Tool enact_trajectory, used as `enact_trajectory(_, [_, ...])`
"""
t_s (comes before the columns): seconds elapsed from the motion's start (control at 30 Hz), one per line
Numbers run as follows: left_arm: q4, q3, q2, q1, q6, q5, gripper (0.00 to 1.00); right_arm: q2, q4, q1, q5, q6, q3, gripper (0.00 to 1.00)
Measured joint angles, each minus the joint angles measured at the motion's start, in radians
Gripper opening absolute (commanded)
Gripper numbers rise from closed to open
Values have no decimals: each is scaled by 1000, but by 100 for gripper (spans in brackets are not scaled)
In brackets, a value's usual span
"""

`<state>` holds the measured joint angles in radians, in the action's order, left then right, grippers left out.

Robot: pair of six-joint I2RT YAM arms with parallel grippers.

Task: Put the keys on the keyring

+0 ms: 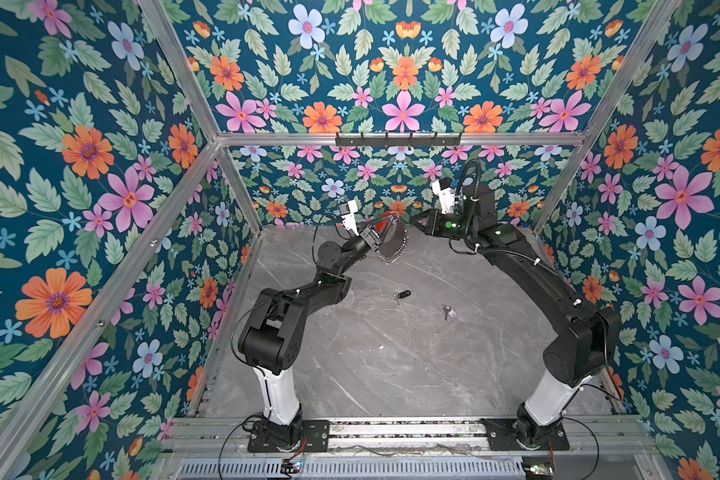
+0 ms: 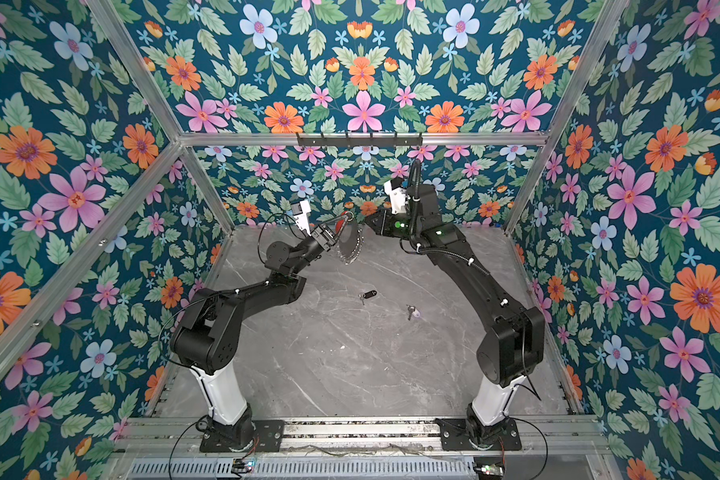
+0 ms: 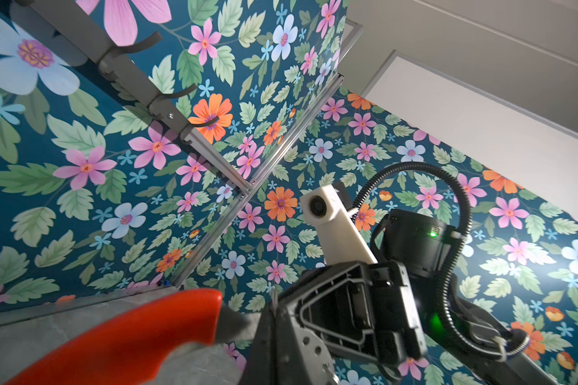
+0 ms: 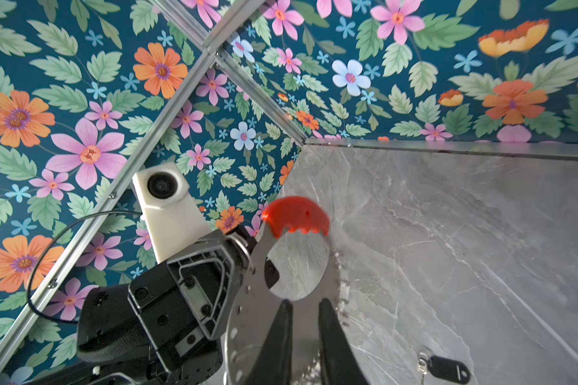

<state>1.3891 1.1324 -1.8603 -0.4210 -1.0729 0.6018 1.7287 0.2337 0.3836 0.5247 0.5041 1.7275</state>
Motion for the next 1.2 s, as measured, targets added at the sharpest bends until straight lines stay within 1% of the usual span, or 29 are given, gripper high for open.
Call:
enact_trajectory(0.13, [10, 21, -6, 0, -23, 39, 0, -21, -62, -14, 30, 15, -27, 28])
enact_trajectory(0.2, [11, 34, -10, 0, -32, 58, 0, -17, -89, -14, 54, 16, -25, 30])
enact_trajectory(0.47, [27, 46, -25, 0, -53, 103, 0, 29, -161, -18, 151, 27, -4, 29])
enact_trajectory(0.6, [29, 47, -29, 1, -69, 105, 0, 46, -202, -18, 207, 47, -6, 28])
enact_trajectory(0.73, [39, 55, -43, 1, -77, 103, 0, 48, -233, -17, 234, 67, -18, 27])
enact_trajectory(1.1, [53, 85, -66, 1, -124, 106, 0, 64, -319, -17, 280, 125, -48, 14])
enact_trajectory(1.2, [55, 85, -66, 1, -126, 106, 0, 75, -343, -17, 289, 146, -48, 6])
